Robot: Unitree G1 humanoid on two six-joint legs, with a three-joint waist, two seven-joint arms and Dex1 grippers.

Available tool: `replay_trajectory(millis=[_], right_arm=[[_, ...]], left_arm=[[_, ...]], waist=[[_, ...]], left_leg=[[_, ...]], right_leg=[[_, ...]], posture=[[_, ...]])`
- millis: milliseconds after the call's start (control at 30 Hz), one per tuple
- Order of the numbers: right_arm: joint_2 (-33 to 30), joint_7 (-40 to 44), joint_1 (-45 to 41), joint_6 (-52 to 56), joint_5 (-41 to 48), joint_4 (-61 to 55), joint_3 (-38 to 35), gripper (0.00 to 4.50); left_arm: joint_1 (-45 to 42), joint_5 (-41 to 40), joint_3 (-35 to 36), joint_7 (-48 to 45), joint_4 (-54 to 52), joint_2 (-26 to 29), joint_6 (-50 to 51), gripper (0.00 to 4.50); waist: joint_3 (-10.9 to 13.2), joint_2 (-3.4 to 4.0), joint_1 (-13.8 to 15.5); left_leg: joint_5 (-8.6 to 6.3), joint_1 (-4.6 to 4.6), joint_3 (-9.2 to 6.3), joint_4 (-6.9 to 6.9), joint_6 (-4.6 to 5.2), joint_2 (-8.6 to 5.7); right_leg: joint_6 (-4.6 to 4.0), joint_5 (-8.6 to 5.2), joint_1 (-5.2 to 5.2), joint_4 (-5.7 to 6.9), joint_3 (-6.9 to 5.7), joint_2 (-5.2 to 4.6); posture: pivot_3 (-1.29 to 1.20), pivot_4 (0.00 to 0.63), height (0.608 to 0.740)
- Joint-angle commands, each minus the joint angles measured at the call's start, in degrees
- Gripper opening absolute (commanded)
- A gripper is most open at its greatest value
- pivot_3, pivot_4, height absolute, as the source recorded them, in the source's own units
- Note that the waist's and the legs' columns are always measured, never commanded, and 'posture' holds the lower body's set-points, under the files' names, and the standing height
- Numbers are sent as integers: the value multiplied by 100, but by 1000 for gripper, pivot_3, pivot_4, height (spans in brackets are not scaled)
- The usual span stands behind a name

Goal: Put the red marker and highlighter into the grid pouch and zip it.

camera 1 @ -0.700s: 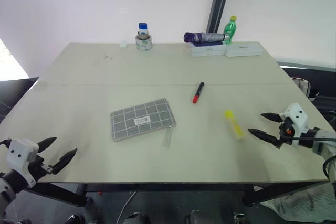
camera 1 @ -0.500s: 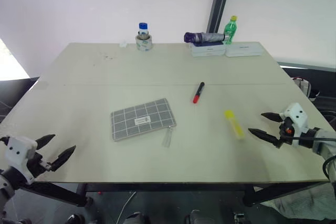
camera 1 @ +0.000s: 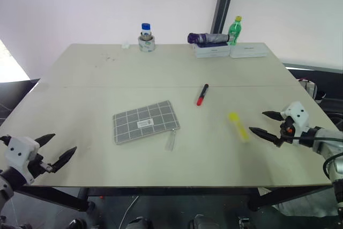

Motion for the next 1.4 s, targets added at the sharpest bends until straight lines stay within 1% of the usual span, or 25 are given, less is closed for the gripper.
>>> replay_trajectory(millis=[33,400,500,600,700,833,900,967,1133,1200,1300,1400], right_arm=[[25,-35,-66,-85,9,-53,-33,4500],[69,-79,-52,-61,13,-164,-2,4500],[205,-130,-197,253,179,-465,48,4500],[538,-351,-427,560,253,-908,218,3687],[956,-638,-630,677,191,-1309,472,2185],[1840,-1252,-1052,695,-151,-1492,1133,121],[2119,-1435,-1169,555,-429,-1416,1414,49],[2233,-1602,-1282,306,-853,-1256,1741,49],[2575,-2175,-1845,122,-1620,-454,2253,49],[2697,-2217,-1957,90,-1695,-326,2334,49],[2763,-2198,-2013,58,-1710,-219,2331,49],[2761,-2171,-1974,76,-1669,-163,2290,49]], left_arm=[[-93,-71,62,-32,-110,80,-73,4448],[-156,-70,0,-13,-109,65,25,4448],[-205,-79,-52,29,-147,30,64,4448],[-304,-61,-208,53,-185,-48,64,4500],[-419,-26,-361,103,-193,-99,83,4500],[-637,0,-609,185,-152,-190,111,4500],[-735,-4,-715,232,-148,-237,155,4500],[-824,-33,-796,260,-146,-282,205,4500],[-1050,133,-1105,268,-94,-353,32,4500],[-1118,304,-1179,209,-20,-293,-220,4500],[-1218,298,-1096,5,170,-133,-454,4500],[-1221,756,-1182,-167,609,138,-1193,4500]], waist=[[0,0,0],[0,0,-1],[0,0,-8],[0,0,-24],[0,0,-23],[-1,-1,-14],[-1,-1,-10],[-1,-2,13],[-1,-2,-5],[-2,-3,-9],[-2,-3,-19],[-2,-2,-28]], left_leg=[[0,0,0,0,0,0],[0,0,0,0,0,0],[0,0,0,0,0,0],[1,2,0,0,-2,2],[2,3,-2,0,-4,3],[2,2,-3,0,-4,5],[3,2,-5,0,-5,5],[3,-2,-4,0,-5,4],[3,-7,2,6,-5,-2],[3,-5,1,6,-5,-2],[6,-5,1,2,-10,1],[8,-6,3,0,-14,1]], right_leg=[[0,0,0,0,0,0],[0,0,0,0,0,1],[0,0,0,0,0,1],[0,0,0,2,0,2],[0,1,0,6,0,2],[0,0,-1,6,0,1],[0,1,-1,7,-1,2],[0,0,-3,7,-1,-3],[1,1,-5,5,-3,-16],[1,1,-5,7,-4,-9],[0,0,-10,7,-4,1],[0,0,-12,6,-3,1]], posture=[[0,150,740],[0,150,740],[0,150,740],[0,150,740],[0,150,740],[0,150,740],[0,150,740],[0,150,740],[0,150,740],[0,150,740],[0,150,740],[0,150,740]])
